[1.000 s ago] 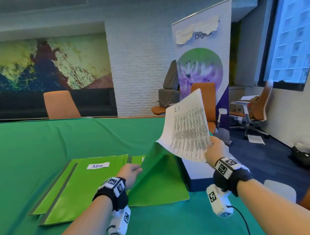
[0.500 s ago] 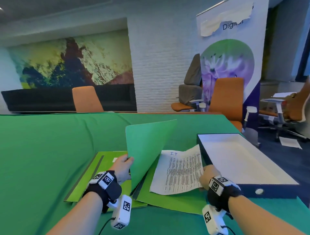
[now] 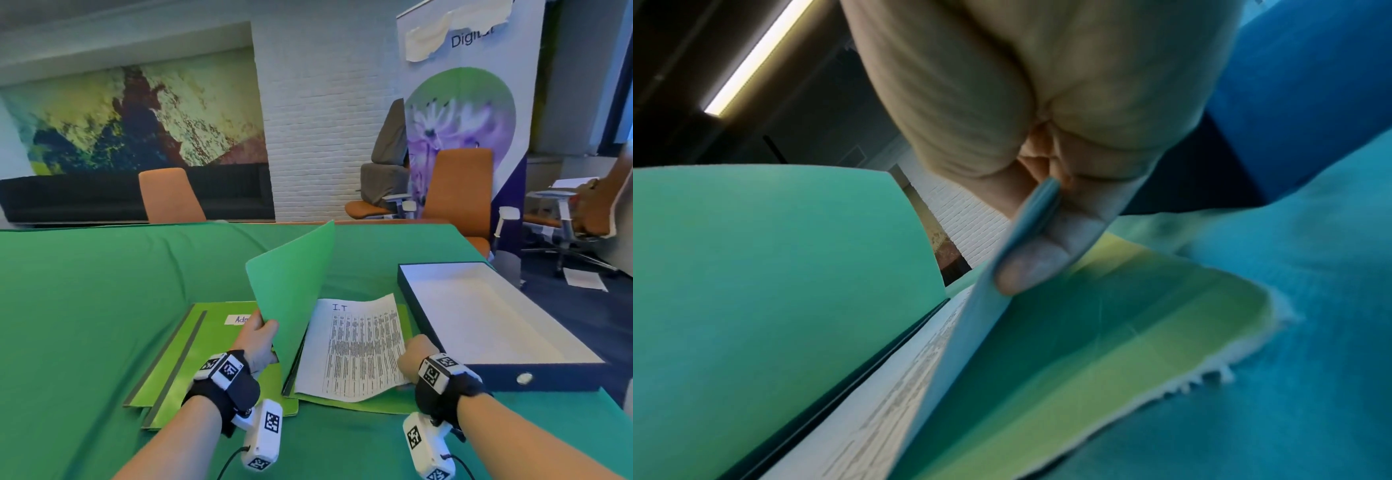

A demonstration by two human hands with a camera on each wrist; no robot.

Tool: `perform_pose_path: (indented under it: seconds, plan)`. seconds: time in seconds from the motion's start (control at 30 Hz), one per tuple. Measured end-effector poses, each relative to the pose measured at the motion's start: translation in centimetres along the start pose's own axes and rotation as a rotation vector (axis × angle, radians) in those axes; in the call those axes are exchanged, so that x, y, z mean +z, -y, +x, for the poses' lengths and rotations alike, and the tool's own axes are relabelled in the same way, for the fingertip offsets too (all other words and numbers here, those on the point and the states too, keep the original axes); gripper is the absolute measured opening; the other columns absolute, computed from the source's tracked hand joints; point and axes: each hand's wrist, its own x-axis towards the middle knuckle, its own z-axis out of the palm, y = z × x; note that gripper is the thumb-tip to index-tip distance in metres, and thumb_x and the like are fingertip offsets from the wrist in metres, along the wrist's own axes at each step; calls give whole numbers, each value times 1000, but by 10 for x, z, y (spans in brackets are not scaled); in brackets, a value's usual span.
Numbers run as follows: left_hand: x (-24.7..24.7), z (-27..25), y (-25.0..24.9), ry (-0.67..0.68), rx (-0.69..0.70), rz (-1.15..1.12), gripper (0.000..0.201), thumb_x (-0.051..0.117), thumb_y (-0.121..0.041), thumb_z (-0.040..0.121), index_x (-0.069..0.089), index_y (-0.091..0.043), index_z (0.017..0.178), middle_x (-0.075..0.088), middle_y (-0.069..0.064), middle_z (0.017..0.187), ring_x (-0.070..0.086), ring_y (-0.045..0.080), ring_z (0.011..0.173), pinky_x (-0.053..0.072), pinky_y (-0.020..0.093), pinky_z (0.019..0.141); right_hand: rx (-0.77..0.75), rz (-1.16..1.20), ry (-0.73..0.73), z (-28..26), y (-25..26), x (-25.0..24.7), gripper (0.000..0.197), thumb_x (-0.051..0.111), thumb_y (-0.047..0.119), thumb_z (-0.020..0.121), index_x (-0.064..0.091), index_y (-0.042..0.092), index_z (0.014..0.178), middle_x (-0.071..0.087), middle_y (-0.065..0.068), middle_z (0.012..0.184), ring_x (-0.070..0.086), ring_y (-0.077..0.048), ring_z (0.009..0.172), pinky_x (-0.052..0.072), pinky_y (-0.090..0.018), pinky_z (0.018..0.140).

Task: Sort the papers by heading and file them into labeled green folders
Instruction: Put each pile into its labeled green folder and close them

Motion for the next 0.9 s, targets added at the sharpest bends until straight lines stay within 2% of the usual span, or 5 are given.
perform_pose_path:
  seconds: [0.17,0.27,0.4,0.57,0.9]
  plan:
    - [17,-3,2,97,5,-7,26,46,-8,95,49,-20,118,48,0,122,43,25,109,42,54,94,-10,116,37,5,-7,7,15,49,5,90,54,5,76,65,-6,81,65,-18,71,55,-26,58]
    - [25,-7,8,204,-2,-35,25,66,-11,85,57,-17,107,54,5,101,50,22,93,43,43,82,12,174,-16,3,-16,4,13,52,9,89,61,2,83,67,-12,85,66,-23,77,52,-27,62]
    - [31,-12,17,314,4,141,61,81,-54,54,66,-14,97,65,2,101,59,23,102,51,41,88,-45,222,-141,-6,-21,-13,29,52,5,85,67,1,109,67,-16,110,63,-31,100,50,-30,80]
    - [17,-2,37,178,77,716,31,56,-35,90,63,-13,111,61,3,120,58,21,106,44,28,91,-179,258,-230,-14,-22,-25,42,59,7,81,63,15,122,65,-6,121,62,-23,108,52,-33,91]
    - [-59,16,56,-167,-196,1022,20,59,-32,85,55,-13,90,57,3,86,57,23,84,47,27,72,-423,86,124,-37,29,19,40,46,2,90,59,16,125,61,-1,127,56,-14,118,41,-20,96]
